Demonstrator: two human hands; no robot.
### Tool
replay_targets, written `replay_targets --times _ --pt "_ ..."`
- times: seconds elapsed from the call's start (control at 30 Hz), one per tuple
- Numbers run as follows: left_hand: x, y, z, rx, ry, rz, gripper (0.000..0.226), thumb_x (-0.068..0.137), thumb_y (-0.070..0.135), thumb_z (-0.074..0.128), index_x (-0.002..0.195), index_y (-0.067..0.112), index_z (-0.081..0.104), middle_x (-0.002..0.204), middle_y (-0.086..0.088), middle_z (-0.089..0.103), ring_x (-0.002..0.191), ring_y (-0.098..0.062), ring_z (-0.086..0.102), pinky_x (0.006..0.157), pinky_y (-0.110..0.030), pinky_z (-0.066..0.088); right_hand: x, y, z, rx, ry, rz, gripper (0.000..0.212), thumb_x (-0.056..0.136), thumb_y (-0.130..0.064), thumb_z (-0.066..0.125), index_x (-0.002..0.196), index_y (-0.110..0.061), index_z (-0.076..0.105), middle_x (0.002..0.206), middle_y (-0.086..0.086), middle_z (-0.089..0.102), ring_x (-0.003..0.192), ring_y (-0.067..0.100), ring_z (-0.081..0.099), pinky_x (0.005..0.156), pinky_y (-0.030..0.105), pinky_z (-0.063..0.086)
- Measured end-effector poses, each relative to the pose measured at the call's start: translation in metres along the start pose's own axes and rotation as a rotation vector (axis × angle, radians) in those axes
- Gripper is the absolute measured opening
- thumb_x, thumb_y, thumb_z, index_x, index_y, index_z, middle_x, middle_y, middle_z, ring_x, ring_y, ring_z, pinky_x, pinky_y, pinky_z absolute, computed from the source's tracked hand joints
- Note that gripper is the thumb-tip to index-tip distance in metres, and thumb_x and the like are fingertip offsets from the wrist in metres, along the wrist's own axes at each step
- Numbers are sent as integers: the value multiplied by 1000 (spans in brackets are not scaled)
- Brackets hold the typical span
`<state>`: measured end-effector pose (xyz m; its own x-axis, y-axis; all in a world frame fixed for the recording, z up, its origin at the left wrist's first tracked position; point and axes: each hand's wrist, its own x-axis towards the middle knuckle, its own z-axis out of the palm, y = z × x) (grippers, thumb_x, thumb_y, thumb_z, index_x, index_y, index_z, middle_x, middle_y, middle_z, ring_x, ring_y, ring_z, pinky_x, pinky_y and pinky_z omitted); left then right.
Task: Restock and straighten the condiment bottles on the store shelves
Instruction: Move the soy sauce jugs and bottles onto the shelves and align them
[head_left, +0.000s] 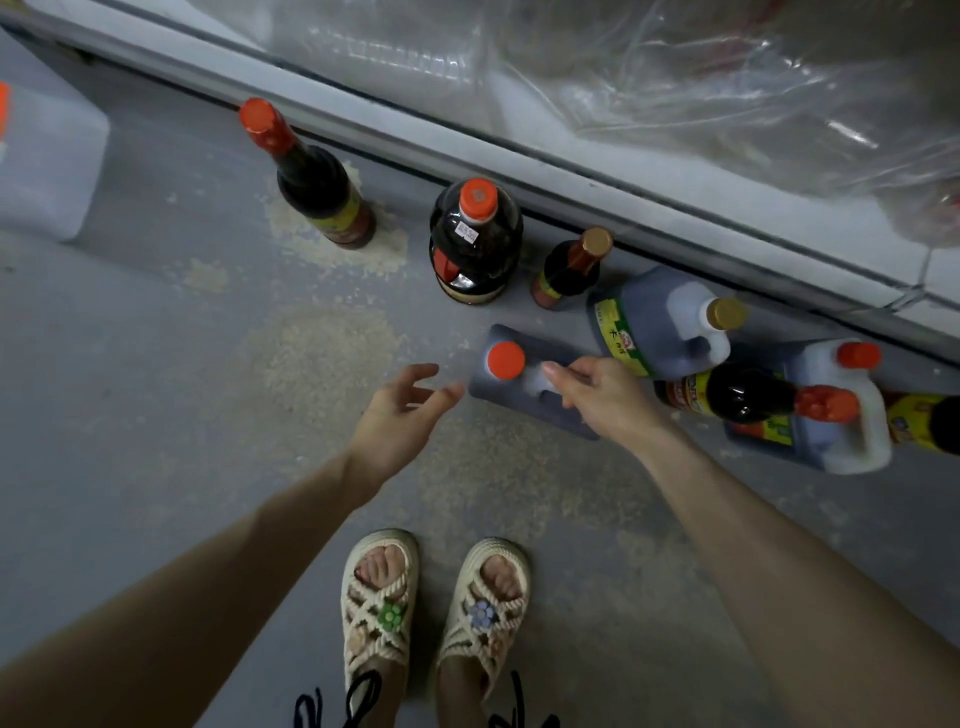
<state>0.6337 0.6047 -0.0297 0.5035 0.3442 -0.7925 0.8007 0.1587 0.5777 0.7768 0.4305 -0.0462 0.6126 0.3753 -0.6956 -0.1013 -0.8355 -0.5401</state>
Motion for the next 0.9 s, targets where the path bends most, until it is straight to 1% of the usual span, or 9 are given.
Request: replay_targets --times 0.07,0.17,0.3,0.43,0.5,0.6,0.73,0.8,0.9 --pt "-8 1 -2 10 -18 8 52 90 45 59 137 26 45 114 0 61 100 -10 60 74 -22 48 -14 -1 -1 46 -6 38 44 94 -40 59 61 -11 53 53 -1 52 50 11 49 56 25 41" --pt "-25 6 -1 35 -64 22 54 90 45 59 138 26 43 115 1 58 96 -6 57 70 -19 45 -35 -3 -10 33 -26 53 47 95 -39 58 58 -11 52 45 -4 50 42 6 47 40 12 32" --pt "-57 26 -1 54 -116 66 57 89 43 61 139 25 40 108 7 57 92 -2 56 66 -15 43 -71 -23 -37 32 -51 71 50 94 -46 55 58 -13 50 47 -4 48 37 1 43 43 14 32" --pt "-104 65 -6 62 -194 144 66 85 41 68 141 25 38 120 2 58 100 -6 58 68 -15 45 -126 -62 -80 28 -53 26 52 94 -49 53 58 -13 50 55 5 52 45 9 46 55 26 37" --pt "-133 94 -10 64 -215 211 74 79 42 74 142 25 38 125 0 54 108 -14 57 74 -17 48 -157 -92 -108 45 -15 -1 52 95 -46 54 56 -13 50 58 10 53 49 13 47 54 26 37" --pt "-184 145 -23 24 -252 333 100 59 44 87 144 19 39 131 -3 56 116 -18 58 92 -29 52 -213 -142 -158 78 79 -52 50 92 -43 59 54 -12 51 50 2 52 49 13 48 52 23 38" --pt "-251 232 -41 23 -318 515 99 61 22 91 144 23 37 133 1 55 117 -13 58 82 -19 55 -292 -219 -233 57 143 -149 47 88 -40 68 53 -10 54 46 1 53 47 11 48 49 21 37" --pt "-291 278 -51 55 -335 640 108 55 22 94 146 19 35 137 0 54 118 -11 57 85 -19 53 -342 -265 -274 41 191 -210 45 87 -38 69 55 -8 56 47 1 53 44 7 48 46 17 36" --pt "-365 353 -72 84 -337 796 124 51 28 95 152 21 24 141 1 52 119 -3 55 94 -24 51 -430 -337 -338 -30 282 -301 44 85 -41 70 60 -6 59 48 0 55 43 6 48 44 15 35"
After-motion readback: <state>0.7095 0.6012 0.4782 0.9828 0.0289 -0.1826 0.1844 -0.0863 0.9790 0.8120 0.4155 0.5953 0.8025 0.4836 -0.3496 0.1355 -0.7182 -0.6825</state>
